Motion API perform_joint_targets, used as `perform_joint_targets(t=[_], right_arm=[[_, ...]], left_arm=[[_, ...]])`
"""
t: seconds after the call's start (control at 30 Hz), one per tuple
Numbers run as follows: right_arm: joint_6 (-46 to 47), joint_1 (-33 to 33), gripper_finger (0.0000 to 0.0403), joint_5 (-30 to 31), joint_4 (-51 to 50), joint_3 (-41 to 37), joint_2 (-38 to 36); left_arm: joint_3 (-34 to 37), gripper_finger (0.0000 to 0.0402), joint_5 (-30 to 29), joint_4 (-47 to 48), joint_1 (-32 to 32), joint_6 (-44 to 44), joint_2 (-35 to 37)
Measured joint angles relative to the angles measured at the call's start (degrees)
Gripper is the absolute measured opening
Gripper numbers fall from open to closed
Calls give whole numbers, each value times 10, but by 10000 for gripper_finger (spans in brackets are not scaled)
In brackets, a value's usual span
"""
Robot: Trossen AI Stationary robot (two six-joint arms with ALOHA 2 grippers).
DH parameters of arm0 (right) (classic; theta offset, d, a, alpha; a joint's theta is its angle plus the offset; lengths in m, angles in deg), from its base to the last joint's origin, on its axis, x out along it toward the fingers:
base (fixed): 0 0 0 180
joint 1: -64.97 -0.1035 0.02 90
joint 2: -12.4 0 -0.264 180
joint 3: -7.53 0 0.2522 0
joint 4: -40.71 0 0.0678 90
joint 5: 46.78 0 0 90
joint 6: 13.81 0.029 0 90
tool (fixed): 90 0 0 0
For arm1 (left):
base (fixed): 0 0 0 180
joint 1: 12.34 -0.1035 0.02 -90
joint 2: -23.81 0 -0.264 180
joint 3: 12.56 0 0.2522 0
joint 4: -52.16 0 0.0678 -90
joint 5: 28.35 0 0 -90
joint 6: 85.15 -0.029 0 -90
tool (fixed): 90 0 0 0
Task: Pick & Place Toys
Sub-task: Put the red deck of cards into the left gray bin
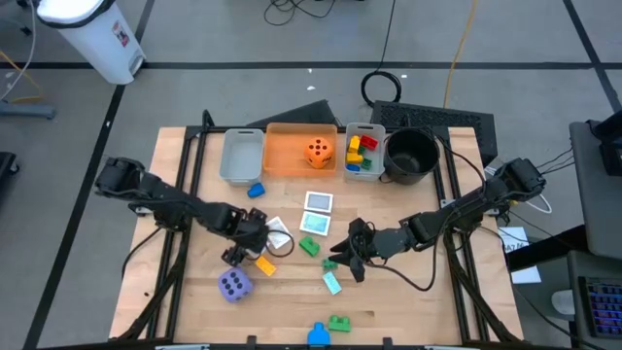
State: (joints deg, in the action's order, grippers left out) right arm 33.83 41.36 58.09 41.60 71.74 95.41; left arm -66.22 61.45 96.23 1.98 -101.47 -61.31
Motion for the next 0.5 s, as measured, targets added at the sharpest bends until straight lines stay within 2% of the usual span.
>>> perform_joint_targets(t=[0.13, 0.33, 0.5], right_arm=[[1, -1, 141, -1, 0, 0, 0], [-3, -1, 141, 0, 0, 0, 0], [-3, -1, 141, 0, -2, 0, 0]], left_arm=[[0, 392, 20, -11, -6, 4, -2], [0, 392, 12, -26, -9, 45, -2], [0, 392, 10, -27, -8, 47, -2]])
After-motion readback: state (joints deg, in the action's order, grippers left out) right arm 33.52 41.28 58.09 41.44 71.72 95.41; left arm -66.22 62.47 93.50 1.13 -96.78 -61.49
